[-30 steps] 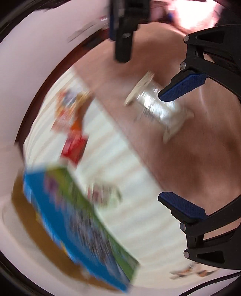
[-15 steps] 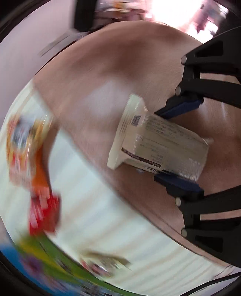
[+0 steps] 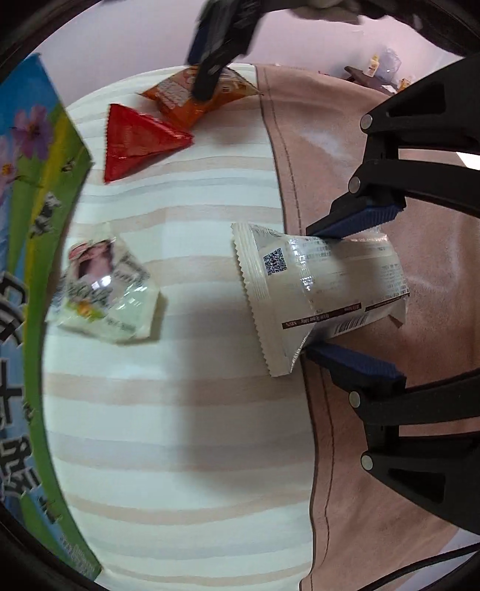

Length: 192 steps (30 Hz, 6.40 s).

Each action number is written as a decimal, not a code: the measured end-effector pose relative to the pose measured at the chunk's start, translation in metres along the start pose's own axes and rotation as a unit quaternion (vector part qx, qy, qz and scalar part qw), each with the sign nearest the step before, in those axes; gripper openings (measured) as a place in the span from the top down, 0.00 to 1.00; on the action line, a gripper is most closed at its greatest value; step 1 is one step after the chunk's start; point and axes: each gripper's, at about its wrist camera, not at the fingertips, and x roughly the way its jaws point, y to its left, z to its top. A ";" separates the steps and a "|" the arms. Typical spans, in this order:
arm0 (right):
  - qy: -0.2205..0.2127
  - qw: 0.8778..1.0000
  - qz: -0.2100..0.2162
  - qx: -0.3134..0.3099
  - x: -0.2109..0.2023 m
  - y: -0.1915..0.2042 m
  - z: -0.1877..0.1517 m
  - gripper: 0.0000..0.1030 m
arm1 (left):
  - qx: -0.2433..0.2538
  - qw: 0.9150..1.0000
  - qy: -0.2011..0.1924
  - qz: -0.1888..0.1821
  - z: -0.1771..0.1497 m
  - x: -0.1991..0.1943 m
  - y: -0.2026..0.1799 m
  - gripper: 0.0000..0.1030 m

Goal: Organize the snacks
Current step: 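Hold the bread packet with the left gripper while the right grasps the orange panda bag, then lower both packets into the box and open both grippers, then withdraw both tools toward the last two packets on the bed, then grasp the small clear candy packet with the left gripper while the right grasps the red triangle packet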

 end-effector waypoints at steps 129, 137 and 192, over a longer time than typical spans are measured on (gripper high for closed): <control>-0.310 0.943 0.070 0.097 -0.269 0.099 -0.014 0.03 | 0.032 0.940 -0.327 0.089 -0.009 -0.291 0.035 0.02; -0.322 0.937 0.088 0.101 -0.276 0.098 -0.035 0.03 | 0.035 0.936 -0.335 0.100 -0.026 -0.290 0.025 0.02; -0.075 0.951 0.225 0.198 -0.001 0.042 -0.036 0.45 | 0.058 0.994 -0.064 0.070 0.026 -0.024 0.013 0.68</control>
